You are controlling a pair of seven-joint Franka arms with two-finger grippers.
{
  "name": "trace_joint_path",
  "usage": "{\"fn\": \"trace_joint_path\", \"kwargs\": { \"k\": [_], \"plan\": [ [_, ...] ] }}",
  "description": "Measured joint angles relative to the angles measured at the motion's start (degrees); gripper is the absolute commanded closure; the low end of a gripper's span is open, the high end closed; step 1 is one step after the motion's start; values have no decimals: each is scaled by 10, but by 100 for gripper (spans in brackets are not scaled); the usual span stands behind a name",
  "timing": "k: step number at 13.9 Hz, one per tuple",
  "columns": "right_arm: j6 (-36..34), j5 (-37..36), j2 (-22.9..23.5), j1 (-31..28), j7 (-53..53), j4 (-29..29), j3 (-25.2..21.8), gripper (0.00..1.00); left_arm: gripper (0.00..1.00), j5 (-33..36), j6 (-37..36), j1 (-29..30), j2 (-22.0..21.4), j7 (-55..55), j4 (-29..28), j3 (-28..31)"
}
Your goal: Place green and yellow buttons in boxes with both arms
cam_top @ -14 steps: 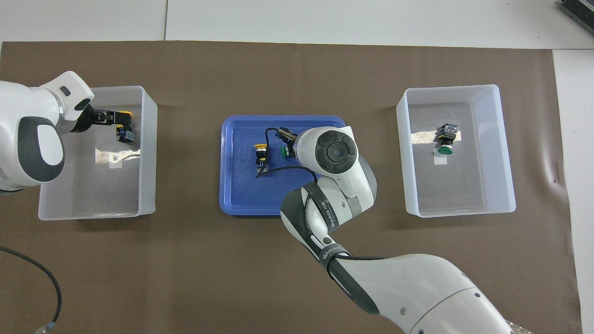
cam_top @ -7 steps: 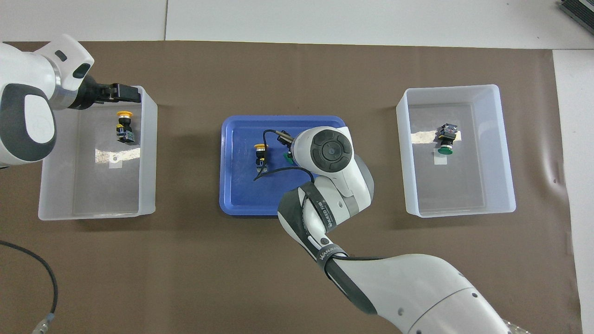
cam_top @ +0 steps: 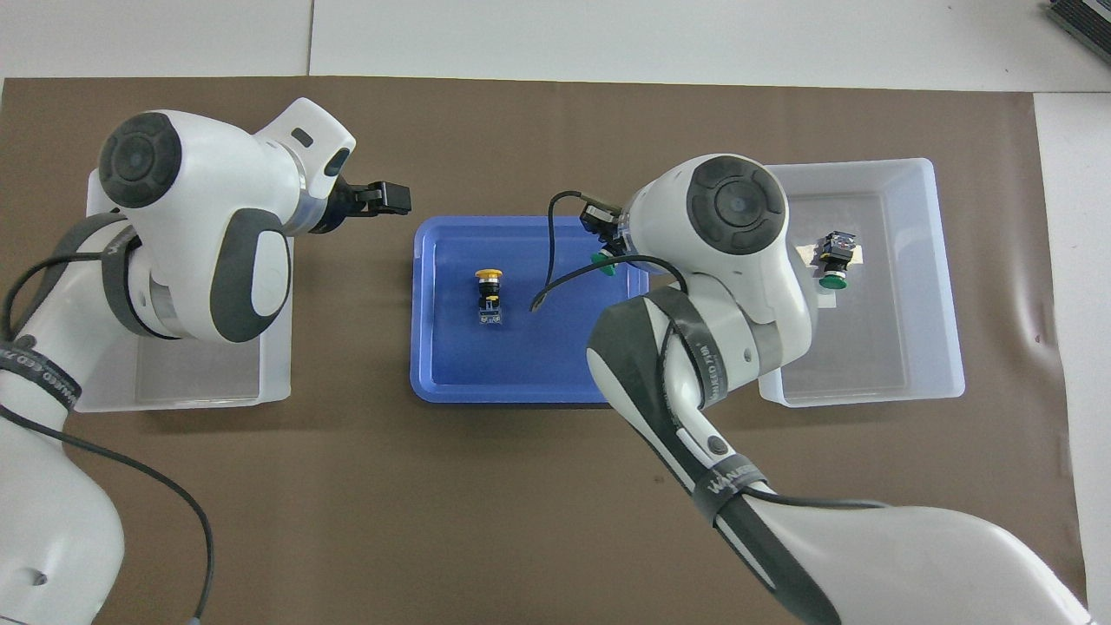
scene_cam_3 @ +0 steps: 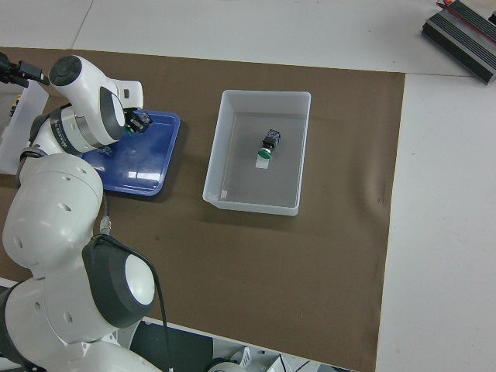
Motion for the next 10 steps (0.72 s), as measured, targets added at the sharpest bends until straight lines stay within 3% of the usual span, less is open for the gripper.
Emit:
{"fn": "trace_joint_path", "kwargs": {
  "k": [5, 10],
  "plan": [
    [-59, 0, -28, -94, -169, -8, -1, 100, 0, 0, 94, -96, -1, -88, -80, -1],
    [-86, -1, -36, -181, -333, -26, -1, 100, 0, 0, 156, -117, 0, -98, -143, 0]
  ]
}}
